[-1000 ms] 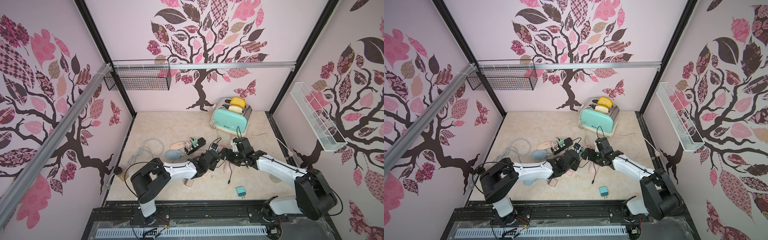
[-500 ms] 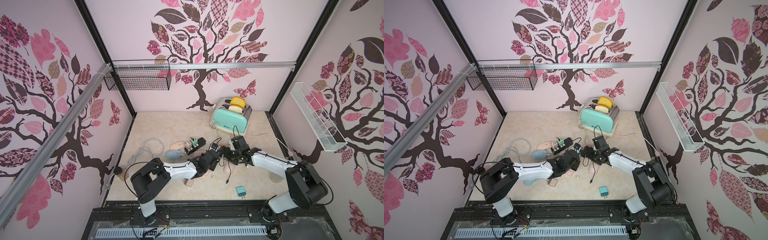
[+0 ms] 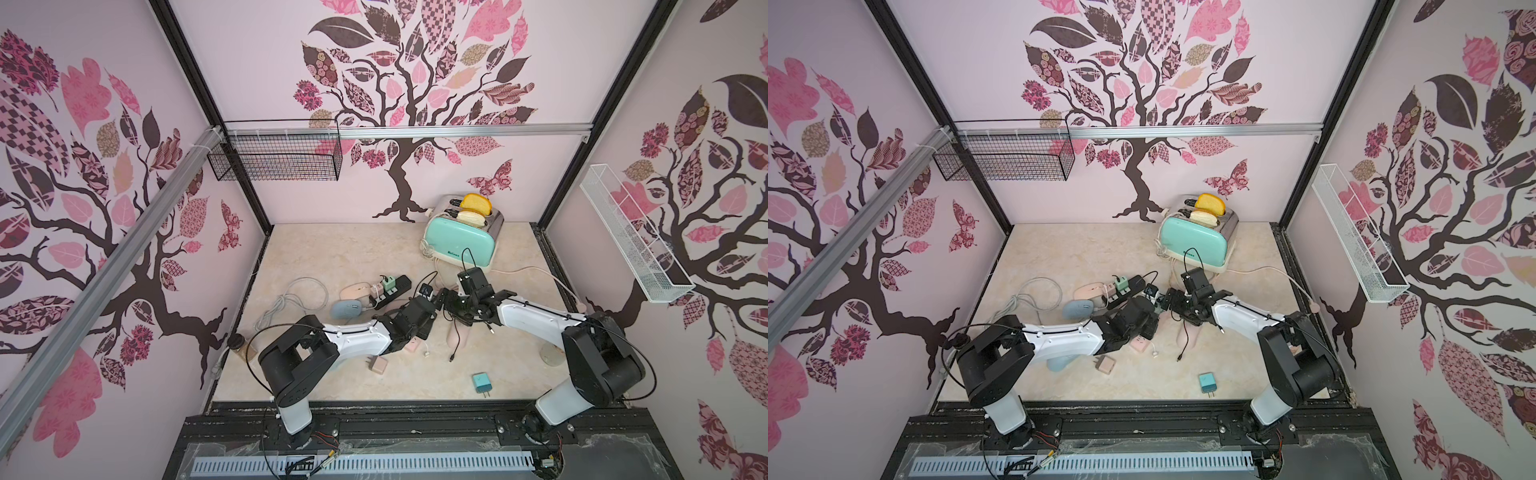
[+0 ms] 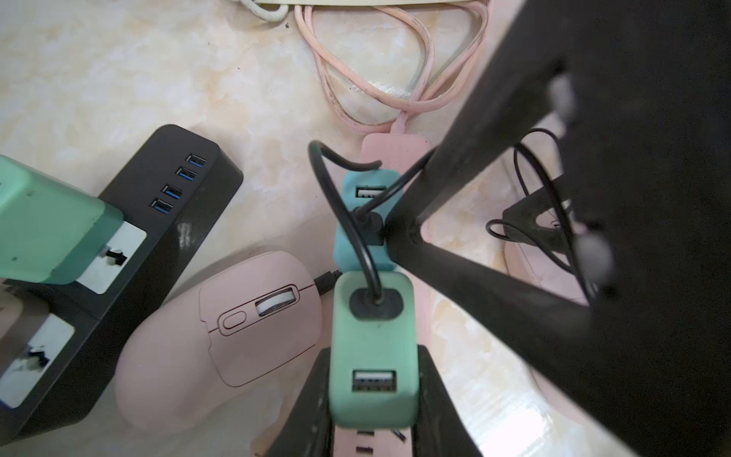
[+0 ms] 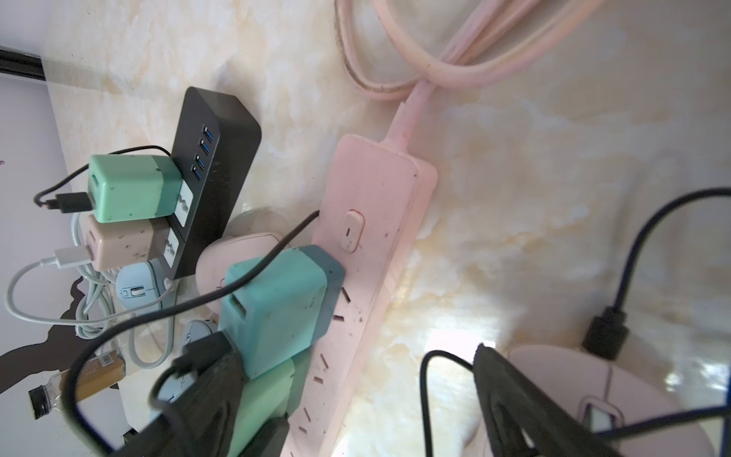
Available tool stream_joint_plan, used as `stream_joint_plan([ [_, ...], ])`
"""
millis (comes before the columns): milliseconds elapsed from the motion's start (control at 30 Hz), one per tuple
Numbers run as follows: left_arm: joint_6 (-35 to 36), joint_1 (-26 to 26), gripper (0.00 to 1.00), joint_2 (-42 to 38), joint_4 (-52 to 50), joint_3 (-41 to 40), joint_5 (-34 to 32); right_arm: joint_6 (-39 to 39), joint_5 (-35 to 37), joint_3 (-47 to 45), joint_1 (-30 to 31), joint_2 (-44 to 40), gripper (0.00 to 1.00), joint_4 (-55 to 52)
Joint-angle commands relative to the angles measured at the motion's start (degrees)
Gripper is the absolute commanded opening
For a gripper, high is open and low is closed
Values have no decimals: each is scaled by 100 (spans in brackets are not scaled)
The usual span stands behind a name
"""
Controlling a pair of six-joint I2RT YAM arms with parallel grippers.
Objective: Unplug the wireless mouse
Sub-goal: Remove the plug from the socket.
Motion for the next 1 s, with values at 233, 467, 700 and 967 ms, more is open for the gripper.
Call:
stream_joint_plan([
  [233,750,-791,0,-260,-56,359,-2029,4,653,-269,15,396,92,-722],
  [467,-52,-284,0,-621,201,-20,-664,14,526,-269,15,393,95,-637],
  [700,-187,-516,0,-1341,-9,-347,-86,18,488,-94,-11,42,99,-825],
  [967,-580,-1010,0,-2087,248,-1322,480,153,242,-56,-92,-61,100,-924],
])
